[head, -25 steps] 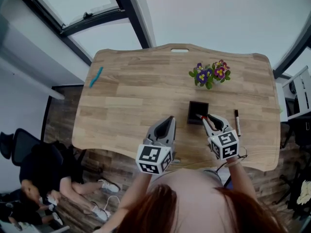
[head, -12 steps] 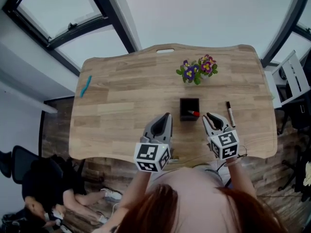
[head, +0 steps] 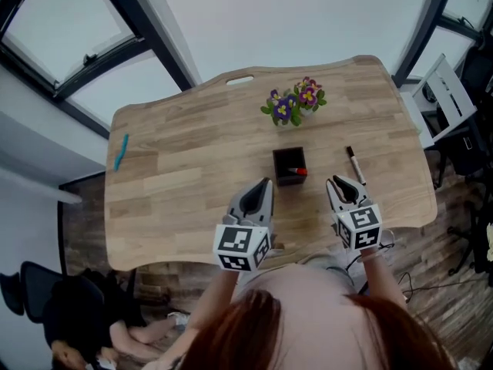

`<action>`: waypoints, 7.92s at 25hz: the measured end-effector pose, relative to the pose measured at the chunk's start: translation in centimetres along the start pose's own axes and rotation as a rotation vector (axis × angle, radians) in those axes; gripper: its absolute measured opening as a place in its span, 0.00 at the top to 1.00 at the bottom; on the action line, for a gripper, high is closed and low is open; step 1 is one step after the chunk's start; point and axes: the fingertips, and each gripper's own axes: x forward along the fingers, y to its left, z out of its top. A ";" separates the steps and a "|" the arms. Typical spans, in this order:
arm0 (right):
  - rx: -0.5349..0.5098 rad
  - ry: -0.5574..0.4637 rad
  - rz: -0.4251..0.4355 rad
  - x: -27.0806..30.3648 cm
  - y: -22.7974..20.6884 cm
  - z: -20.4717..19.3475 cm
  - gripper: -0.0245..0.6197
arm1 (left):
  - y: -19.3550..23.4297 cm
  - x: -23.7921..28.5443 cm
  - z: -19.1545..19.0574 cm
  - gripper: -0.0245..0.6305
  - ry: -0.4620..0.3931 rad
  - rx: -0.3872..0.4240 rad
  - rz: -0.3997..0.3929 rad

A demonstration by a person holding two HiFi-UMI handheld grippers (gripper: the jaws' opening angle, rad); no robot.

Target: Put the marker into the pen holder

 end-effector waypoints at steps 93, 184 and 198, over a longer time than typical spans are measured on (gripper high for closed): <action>-0.109 0.284 0.038 1.4 -14.1 -14.5 0.87 | -7.5 5.5 -5.3 0.96 0.049 -0.116 0.295; -0.181 0.040 0.396 0.8 2.7 2.3 0.87 | 1.2 -1.4 -1.0 0.96 -0.084 -0.100 0.245; -0.179 0.125 0.448 2.3 3.0 1.6 0.87 | 2.1 -1.8 -1.3 0.96 -0.073 -0.087 0.250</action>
